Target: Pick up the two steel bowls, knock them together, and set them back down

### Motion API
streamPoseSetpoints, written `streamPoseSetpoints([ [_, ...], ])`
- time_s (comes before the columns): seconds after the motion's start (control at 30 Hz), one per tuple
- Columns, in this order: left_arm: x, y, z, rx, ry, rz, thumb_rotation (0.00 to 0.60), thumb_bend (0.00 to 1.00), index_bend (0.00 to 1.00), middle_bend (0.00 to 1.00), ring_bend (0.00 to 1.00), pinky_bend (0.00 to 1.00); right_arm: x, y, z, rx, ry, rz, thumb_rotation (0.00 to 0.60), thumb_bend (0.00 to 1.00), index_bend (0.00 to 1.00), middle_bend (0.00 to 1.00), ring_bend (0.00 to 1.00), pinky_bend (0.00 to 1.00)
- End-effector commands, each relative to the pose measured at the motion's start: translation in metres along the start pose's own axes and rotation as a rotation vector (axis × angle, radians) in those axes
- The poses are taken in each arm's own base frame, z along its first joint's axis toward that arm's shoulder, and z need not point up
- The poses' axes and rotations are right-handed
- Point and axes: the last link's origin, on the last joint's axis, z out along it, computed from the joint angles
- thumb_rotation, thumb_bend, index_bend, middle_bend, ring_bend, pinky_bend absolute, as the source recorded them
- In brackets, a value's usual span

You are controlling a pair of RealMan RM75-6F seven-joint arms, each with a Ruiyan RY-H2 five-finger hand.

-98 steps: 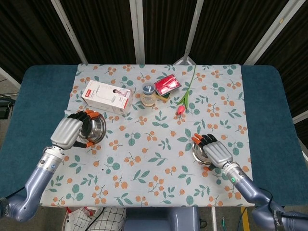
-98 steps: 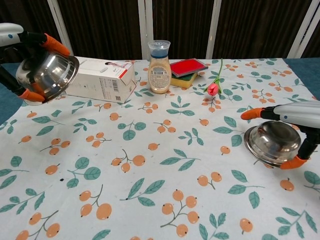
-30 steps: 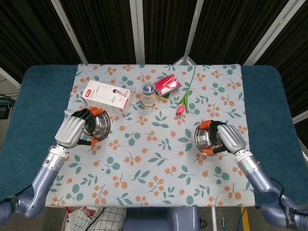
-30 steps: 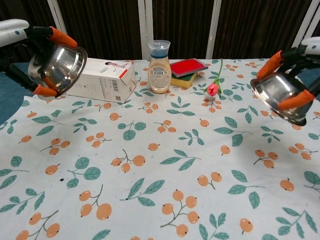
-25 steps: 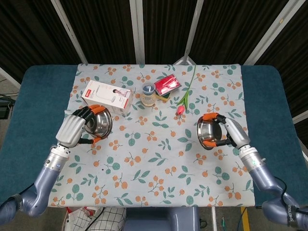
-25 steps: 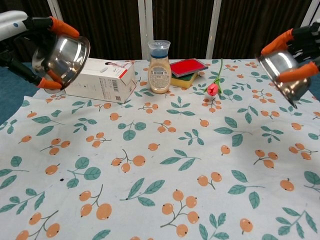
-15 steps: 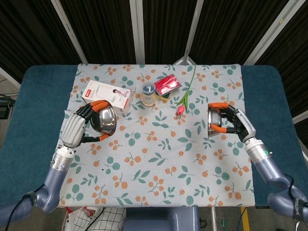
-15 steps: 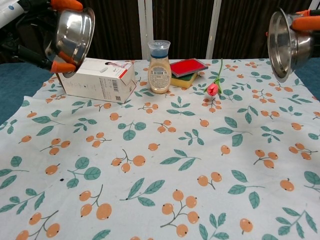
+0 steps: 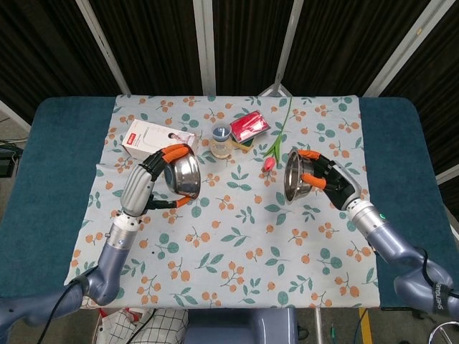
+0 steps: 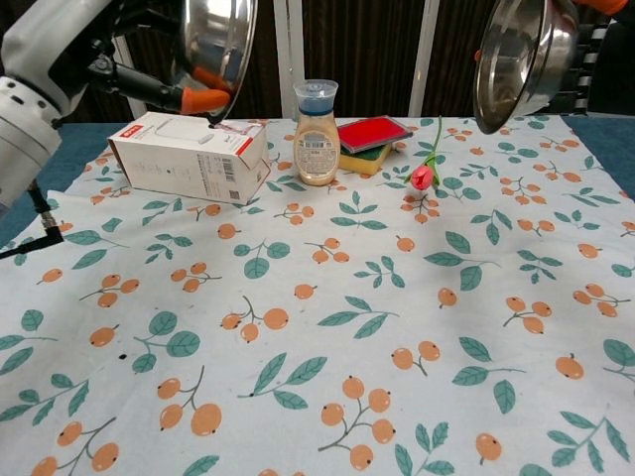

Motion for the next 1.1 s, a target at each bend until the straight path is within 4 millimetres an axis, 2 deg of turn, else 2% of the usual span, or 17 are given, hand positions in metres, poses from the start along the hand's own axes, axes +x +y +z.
streamPoseSetpoints([
  [0.03,-0.01,0.006,0.009,-0.014,0.009,-0.043,0.6,0.24,0.33,0.51,0.38,0.53,-0.017,0.003,0.005,-0.013,-0.019,0.007,0.6,0.57,0.97,0.9,1.0,1.0],
  [0.4,-0.039,0.028,0.026,-0.044,0.006,-0.128,0.6,0.24,0.33,0.5,0.38,0.53,-0.062,0.012,0.017,-0.027,-0.063,0.051,0.6,0.58,0.97,0.9,1.0,1.0],
  [0.7,-0.05,0.038,0.032,-0.056,-0.005,-0.158,0.6,0.24,0.33,0.5,0.38,0.53,-0.094,0.01,0.022,-0.035,-0.083,0.062,0.6,0.58,0.97,0.9,1.0,1.0],
  [1.1,-0.064,0.043,0.038,-0.072,-0.02,-0.217,0.6,0.24,0.33,0.5,0.38,0.53,-0.106,0.009,0.018,-0.043,-0.073,0.08,0.6,0.59,0.97,0.9,1.0,1.0],
])
